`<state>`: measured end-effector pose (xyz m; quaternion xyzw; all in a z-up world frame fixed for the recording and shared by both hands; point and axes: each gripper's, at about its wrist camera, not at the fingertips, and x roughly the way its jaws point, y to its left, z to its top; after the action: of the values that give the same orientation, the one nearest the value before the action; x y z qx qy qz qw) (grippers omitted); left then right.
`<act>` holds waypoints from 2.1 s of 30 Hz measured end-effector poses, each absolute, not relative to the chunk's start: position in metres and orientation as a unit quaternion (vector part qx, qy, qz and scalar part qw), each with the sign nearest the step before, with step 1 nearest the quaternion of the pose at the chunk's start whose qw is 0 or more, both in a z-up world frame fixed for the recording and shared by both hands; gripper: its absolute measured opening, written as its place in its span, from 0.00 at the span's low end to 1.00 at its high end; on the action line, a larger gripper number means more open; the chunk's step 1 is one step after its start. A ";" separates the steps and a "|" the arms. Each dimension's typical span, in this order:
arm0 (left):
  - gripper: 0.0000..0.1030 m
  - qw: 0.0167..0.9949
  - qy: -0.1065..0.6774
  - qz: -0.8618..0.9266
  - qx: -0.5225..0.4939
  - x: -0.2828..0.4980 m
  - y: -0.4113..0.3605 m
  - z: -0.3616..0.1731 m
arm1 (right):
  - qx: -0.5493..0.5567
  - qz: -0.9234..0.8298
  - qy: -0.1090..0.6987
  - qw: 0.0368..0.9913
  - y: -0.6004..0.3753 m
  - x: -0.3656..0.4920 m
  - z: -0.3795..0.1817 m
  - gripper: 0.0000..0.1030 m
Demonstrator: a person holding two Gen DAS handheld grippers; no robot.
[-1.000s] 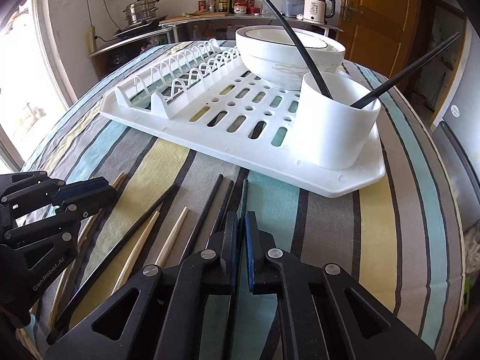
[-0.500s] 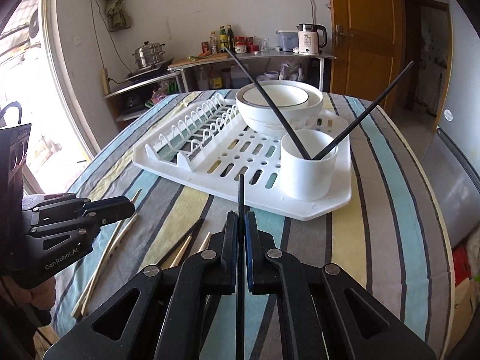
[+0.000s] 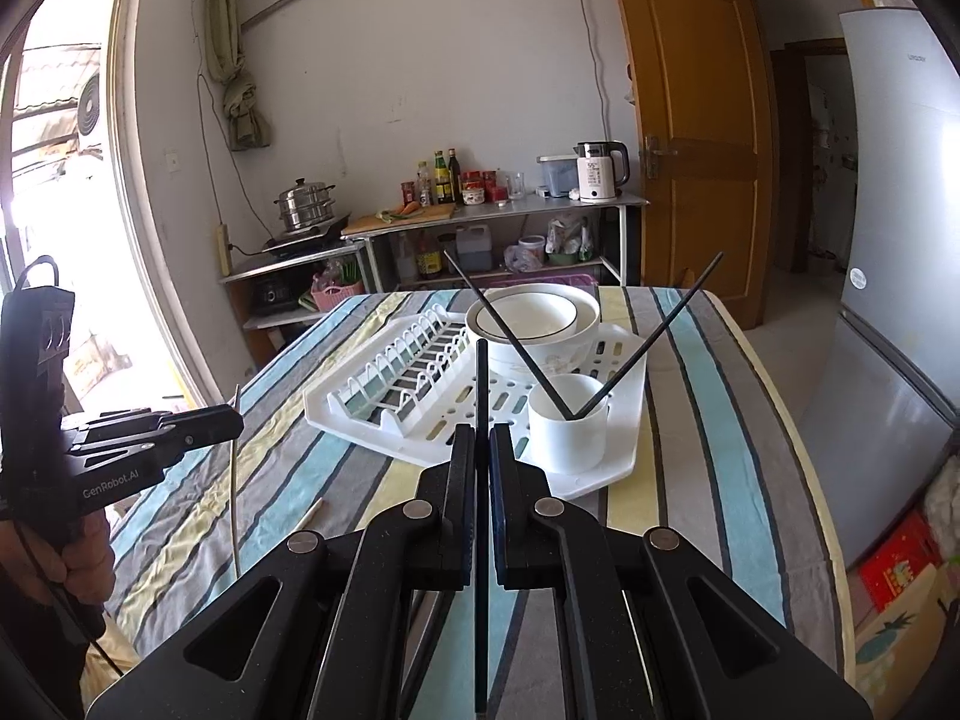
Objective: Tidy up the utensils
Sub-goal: 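Lift both held chopsticks and carry them above the white cup, then lower both chopsticks into the white cup and open both tools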
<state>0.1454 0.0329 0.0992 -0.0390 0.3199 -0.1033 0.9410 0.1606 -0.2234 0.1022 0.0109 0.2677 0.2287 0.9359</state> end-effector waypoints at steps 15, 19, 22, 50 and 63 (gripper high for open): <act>0.04 0.944 0.306 -0.119 -0.044 0.142 0.027 0.120 | 0.021 0.225 0.248 0.942 -0.232 0.156 0.115 0.04; 0.04 0.944 0.301 -0.130 -0.042 0.153 0.020 0.129 | 0.024 0.225 0.243 0.943 -0.234 0.161 0.120 0.04; 0.04 0.944 0.298 -0.137 -0.041 0.163 0.014 0.136 | 0.025 0.224 0.237 0.945 -0.234 0.165 0.126 0.04; 0.04 0.940 0.271 -0.191 -0.079 0.330 -0.059 0.194 | 0.056 0.205 0.194 0.958 -0.250 0.257 0.183 0.04; 0.04 0.943 0.258 -0.191 -0.089 0.389 -0.069 0.172 | 0.074 0.194 0.201 0.957 -0.257 0.304 0.169 0.04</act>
<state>0.3886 -0.0691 0.1725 -0.0888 0.2584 -0.1909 0.9428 0.3039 -0.2566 0.1691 0.0741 0.2009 0.1942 0.9573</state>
